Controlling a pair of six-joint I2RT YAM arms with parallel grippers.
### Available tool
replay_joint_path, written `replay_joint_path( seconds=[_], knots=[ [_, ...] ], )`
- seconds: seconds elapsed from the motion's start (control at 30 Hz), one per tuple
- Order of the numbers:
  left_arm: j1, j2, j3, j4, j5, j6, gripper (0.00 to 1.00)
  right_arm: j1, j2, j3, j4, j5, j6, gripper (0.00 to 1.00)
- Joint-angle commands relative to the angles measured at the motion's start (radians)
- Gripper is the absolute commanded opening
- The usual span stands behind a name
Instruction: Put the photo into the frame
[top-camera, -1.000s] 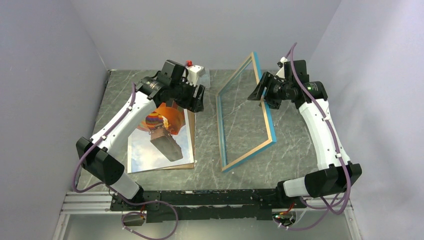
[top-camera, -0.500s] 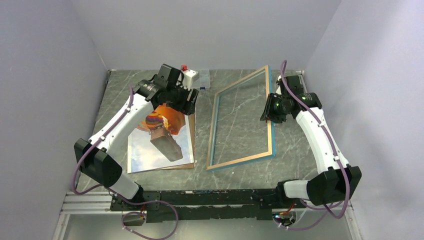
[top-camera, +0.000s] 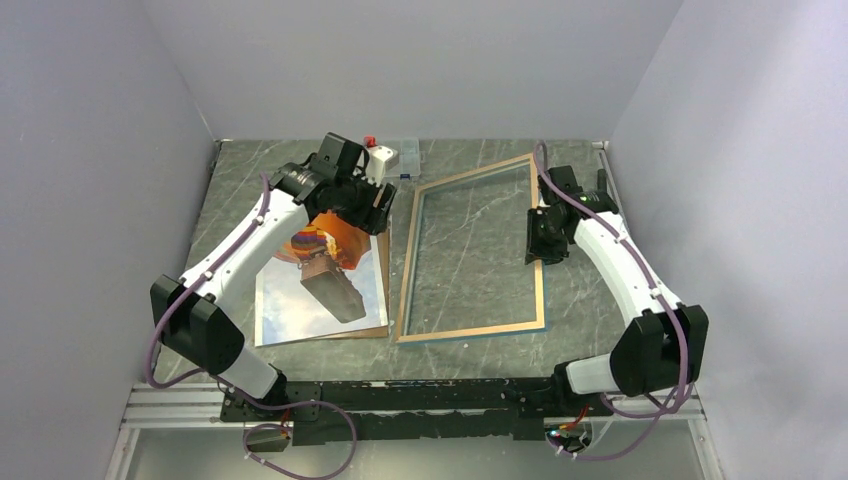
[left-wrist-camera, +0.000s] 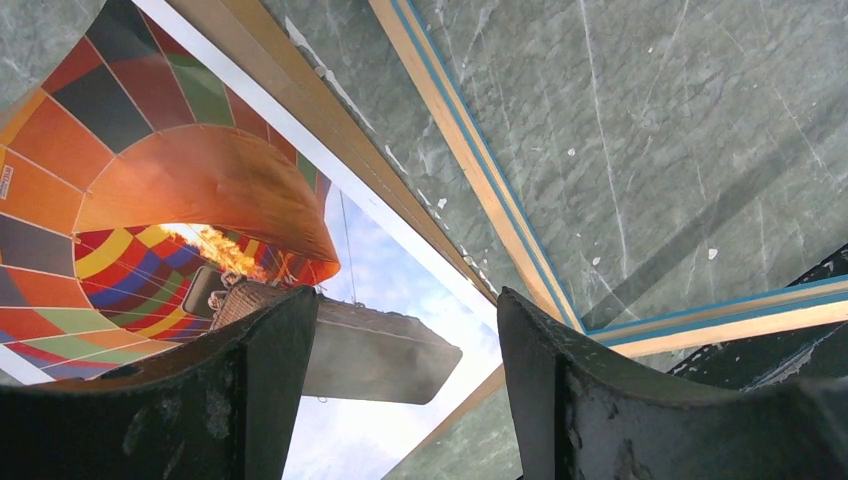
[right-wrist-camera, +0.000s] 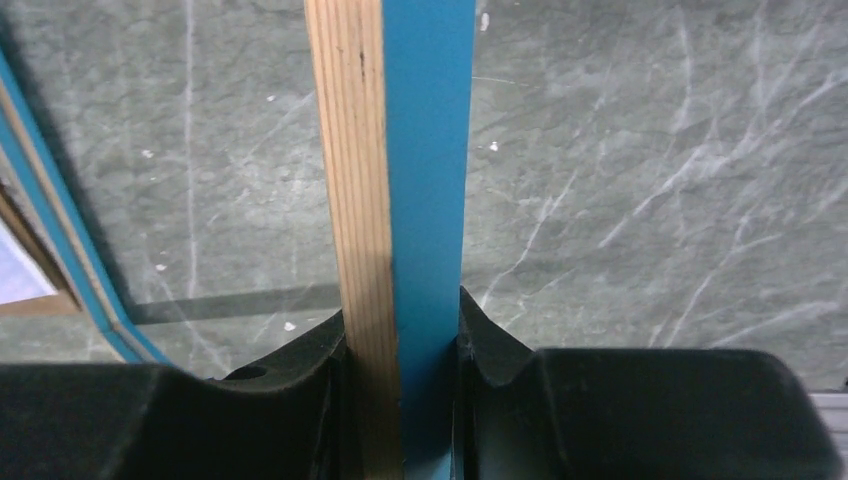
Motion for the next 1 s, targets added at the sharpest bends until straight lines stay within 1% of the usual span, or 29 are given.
replay_joint_path(
  seconds=[0.0, 0.07, 0.17, 0.3, 0.47, 0.8, 0.97],
  knots=[
    [0.004, -0.02, 0.001, 0.04, -0.007, 0.021, 0.72, 0.009, 0.023, 0.024, -0.005, 0.113, -0.051, 0.15],
    [0.004, -0.02, -0.008, 0.046, -0.012, 0.025, 0.72, 0.009, 0.052, 0.039, 0.0, 0.156, -0.049, 0.16],
    [0.008, -0.021, -0.03, 0.053, -0.023, 0.032, 0.72, 0.01, 0.093, 0.035, 0.015, 0.215, -0.038, 0.19],
    [0.02, -0.024, -0.066, 0.065, -0.031, 0.038, 0.74, 0.01, 0.141, 0.002, 0.051, 0.237, -0.019, 0.22],
    [0.043, -0.032, -0.079, 0.065, -0.008, 0.036, 0.74, 0.01, 0.208, -0.024, 0.08, 0.281, -0.022, 0.25],
    [0.061, -0.045, -0.109, 0.076, 0.007, 0.045, 0.76, 0.035, 0.309, -0.018, 0.065, 0.348, -0.019, 0.43],
    [0.074, -0.074, -0.105, 0.082, 0.025, 0.052, 0.78, 0.036, 0.331, 0.005, 0.063, 0.357, 0.008, 0.44]
  ],
)
